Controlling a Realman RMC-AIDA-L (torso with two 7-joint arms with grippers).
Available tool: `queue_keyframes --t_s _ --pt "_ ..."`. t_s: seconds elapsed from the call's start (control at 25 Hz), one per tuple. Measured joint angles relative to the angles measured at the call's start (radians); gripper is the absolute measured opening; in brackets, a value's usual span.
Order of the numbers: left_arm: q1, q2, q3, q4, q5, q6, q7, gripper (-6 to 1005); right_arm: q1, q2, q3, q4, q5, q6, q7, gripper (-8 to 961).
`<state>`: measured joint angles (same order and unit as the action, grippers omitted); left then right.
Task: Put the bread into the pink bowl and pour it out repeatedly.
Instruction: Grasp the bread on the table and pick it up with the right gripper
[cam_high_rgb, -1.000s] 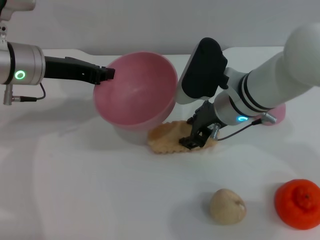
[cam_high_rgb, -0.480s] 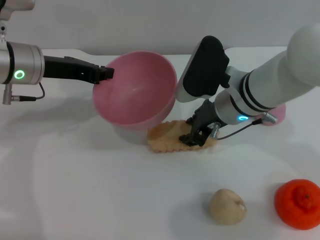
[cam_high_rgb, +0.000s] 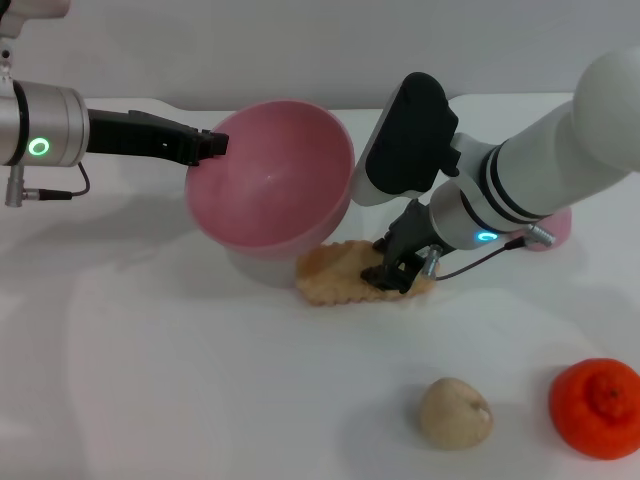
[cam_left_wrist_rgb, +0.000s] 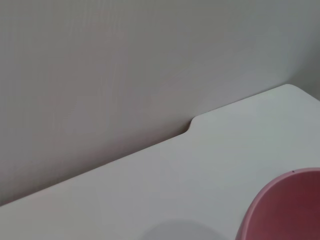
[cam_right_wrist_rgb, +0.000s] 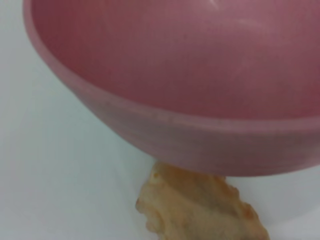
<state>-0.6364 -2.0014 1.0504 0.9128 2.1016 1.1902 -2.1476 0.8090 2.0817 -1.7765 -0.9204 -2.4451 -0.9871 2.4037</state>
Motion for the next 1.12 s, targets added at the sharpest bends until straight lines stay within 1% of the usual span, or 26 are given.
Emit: queue_keyframes --t_s 0.16,0.28,1.12 --pt "0.0 0.0 0.0 0.0 0.0 0.0 0.0 160 0.002 0.0 -0.001 0.0 0.0 -0.001 0.0 356" --pt "0.001 0.0 0.0 0.0 0.0 0.0 0.0 161 0.001 0.0 -0.001 0.0 0.0 -0.001 0.0 306" --pt "0.003 -0.003 0.0 0.002 0.0 0.0 0.0 163 -0.006 -0.002 0.004 0.002 -0.002 -0.002 0.0 184"
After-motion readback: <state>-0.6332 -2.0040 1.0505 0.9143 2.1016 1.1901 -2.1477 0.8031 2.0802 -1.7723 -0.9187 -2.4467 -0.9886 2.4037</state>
